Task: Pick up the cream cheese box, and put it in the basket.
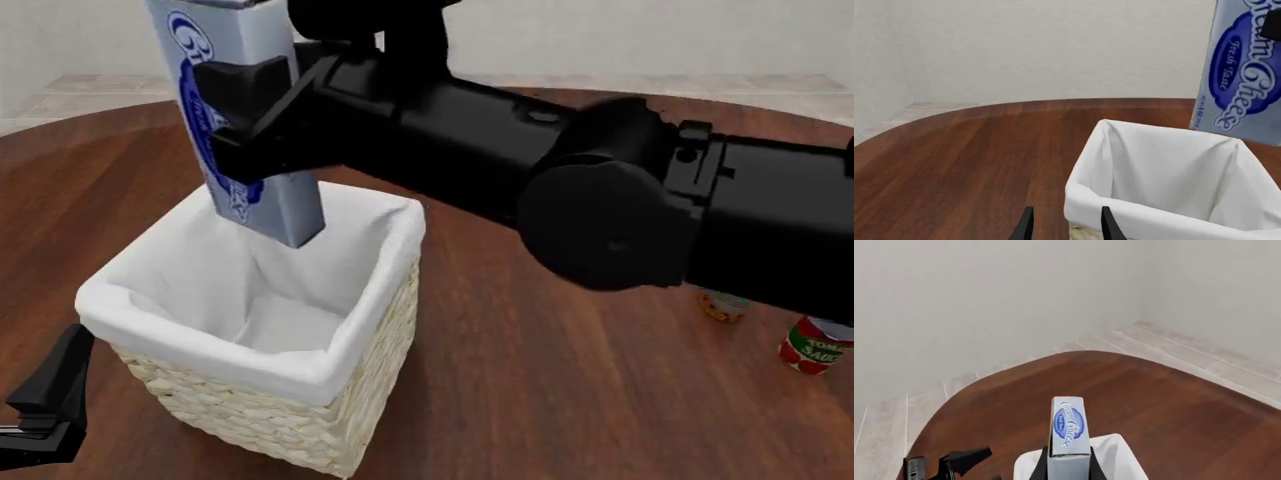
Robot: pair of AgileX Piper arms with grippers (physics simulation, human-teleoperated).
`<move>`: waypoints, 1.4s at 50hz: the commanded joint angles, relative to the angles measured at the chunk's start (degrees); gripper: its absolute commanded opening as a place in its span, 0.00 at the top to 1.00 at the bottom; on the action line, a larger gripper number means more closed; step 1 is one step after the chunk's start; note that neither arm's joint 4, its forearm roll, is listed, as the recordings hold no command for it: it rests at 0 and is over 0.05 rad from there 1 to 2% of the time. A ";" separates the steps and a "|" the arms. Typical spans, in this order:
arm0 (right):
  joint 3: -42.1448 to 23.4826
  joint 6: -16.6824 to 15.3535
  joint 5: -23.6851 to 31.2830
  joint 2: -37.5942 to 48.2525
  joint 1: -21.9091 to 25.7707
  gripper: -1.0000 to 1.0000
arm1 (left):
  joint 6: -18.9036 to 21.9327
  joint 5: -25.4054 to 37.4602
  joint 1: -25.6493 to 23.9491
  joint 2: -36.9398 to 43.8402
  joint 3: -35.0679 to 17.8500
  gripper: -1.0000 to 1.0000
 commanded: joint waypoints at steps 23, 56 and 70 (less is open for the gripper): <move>0.70 -2.77 -4.39 7.03 3.72 1.00 | 0.00 0.00 0.00 0.00 0.00 0.00; 2.43 -4.01 -12.02 14.63 2.97 1.00 | -0.02 -0.01 0.00 0.02 0.00 0.00; 0.78 -2.89 -11.49 16.24 2.09 1.00 | -0.01 -0.01 0.00 0.03 0.00 0.00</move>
